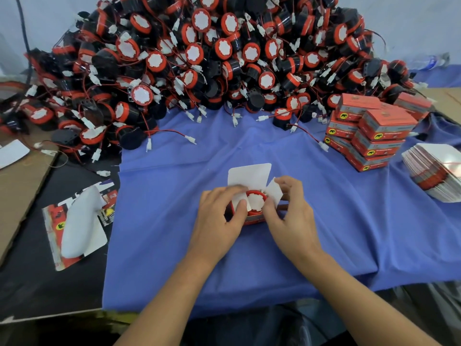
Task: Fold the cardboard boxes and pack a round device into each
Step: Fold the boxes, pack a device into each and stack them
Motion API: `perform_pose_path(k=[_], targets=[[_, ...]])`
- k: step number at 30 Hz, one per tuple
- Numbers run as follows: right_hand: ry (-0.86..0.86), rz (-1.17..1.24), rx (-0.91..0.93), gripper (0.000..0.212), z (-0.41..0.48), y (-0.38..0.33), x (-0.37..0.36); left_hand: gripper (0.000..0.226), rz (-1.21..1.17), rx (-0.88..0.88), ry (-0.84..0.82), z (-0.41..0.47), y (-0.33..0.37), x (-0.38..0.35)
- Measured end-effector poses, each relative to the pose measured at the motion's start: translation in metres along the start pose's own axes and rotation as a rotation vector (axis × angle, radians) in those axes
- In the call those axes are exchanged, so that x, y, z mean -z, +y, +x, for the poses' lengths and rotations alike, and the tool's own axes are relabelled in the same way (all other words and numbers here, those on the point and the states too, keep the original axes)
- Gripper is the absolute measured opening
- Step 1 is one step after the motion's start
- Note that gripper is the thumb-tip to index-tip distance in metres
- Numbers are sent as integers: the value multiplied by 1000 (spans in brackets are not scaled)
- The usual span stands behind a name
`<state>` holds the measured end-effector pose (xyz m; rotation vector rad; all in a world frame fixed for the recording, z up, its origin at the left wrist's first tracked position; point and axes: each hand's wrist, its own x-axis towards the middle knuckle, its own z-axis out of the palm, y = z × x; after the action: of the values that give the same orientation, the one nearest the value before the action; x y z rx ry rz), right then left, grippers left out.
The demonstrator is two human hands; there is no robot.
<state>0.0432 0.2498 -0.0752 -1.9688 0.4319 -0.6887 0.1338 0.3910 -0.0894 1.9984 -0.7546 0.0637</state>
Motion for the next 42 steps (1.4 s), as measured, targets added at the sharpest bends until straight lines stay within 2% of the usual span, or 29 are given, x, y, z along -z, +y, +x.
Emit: perform_pose_path(k=[2,5,8,11,14,18,21,28,30,32,34,35,36,38,40,42], targets=[[4,25,14,45,0,3,1,20,-35,15,14,0,0,0],[4,-56,71,22,-1,9,1,8,-49,20,39,0,1,0],[-8,-127,150,19,-2,9,1,7,-46,14,64,0,1,0],[0,-107,145,8,0,9,0,8,-75,1,79,1,1,1],[22,-69,115,16,5,12,1,8,-109,-9,90,2,0,0],[-24,28,85,14,9,15,1,13,-107,-4,101,2,1,1],[-64,-46,95,19,9,16,-1,16,-109,-16,100,2,0,1],[-14,-98,147,21,9,21,-6,20,-154,36,102,1,1,2],[-10,-63,153,20,9,22,-5,31,-251,83,118,0,2,2],[-40,15,100,31,9,20,-3,51,-305,83,139,0,3,4],[-58,88,70,54,9,17,0,60,-263,42,127,1,3,5],[-58,83,71,59,10,16,2,53,-253,26,117,2,2,5],[-60,60,81,56,10,16,2,42,-259,14,111,2,0,4],[-74,-2,139,38,11,18,3,29,-267,-7,109,1,-1,3],[-107,10,166,27,8,20,4,25,-279,7,99,0,-1,3],[-174,51,157,32,5,21,7,28,-323,52,80,-1,-1,5]])
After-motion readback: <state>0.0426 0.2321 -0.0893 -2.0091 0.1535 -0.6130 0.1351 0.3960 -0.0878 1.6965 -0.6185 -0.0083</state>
